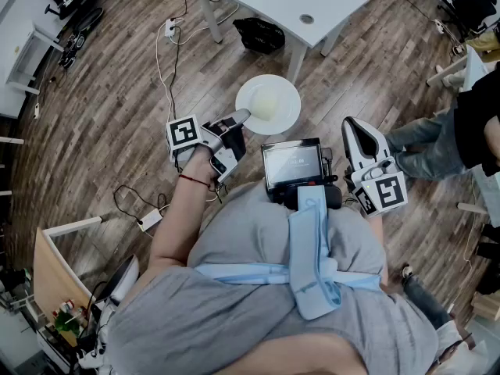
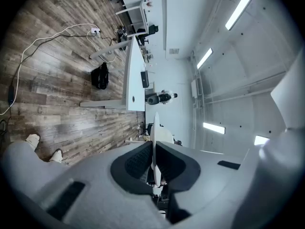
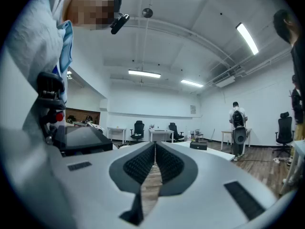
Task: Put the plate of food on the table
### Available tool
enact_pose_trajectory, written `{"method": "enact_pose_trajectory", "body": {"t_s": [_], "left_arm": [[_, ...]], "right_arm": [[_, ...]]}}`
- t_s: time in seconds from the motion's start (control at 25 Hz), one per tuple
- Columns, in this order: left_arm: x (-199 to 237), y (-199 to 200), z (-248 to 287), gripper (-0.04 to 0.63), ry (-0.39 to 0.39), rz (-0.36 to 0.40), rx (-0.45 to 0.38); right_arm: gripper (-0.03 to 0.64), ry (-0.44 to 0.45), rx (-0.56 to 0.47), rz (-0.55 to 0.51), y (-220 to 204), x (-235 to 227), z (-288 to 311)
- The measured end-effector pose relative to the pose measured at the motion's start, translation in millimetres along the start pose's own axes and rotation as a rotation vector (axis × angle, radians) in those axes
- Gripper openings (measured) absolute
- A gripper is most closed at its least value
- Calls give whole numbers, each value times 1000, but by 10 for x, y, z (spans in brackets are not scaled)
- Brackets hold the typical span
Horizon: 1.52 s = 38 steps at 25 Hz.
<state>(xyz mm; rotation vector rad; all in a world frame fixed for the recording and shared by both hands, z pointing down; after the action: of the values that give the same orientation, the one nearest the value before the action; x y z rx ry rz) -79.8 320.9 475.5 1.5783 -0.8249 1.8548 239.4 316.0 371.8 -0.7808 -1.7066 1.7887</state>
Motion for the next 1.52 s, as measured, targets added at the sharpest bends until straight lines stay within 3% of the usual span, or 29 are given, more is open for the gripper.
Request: {"method": "enact_pose_trajectory", "body": {"t_s": [0.32, 0.96, 1.52], "left_arm": [[32, 37, 8, 26, 17, 0, 1], [116, 157, 35, 26, 25, 3, -8], [194, 686, 452, 26, 12, -17, 13]], "right_arm": [[37, 40, -47, 69, 3, -60, 98], [38, 82, -41, 120, -198, -74, 329], [37, 49, 18, 154, -334, -460, 798]]}}
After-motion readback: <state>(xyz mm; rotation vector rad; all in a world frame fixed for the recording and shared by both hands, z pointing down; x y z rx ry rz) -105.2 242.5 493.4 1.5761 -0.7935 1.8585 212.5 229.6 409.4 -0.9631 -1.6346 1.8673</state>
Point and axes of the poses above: the fingertips, and each gripper's own axes: z forward along the fingers, x to its left, y out of its top, the point moved 8 cm from there along -z, backward along the fingers, and after that the axes turned 5 degrees about z, right-handed, at the moved point
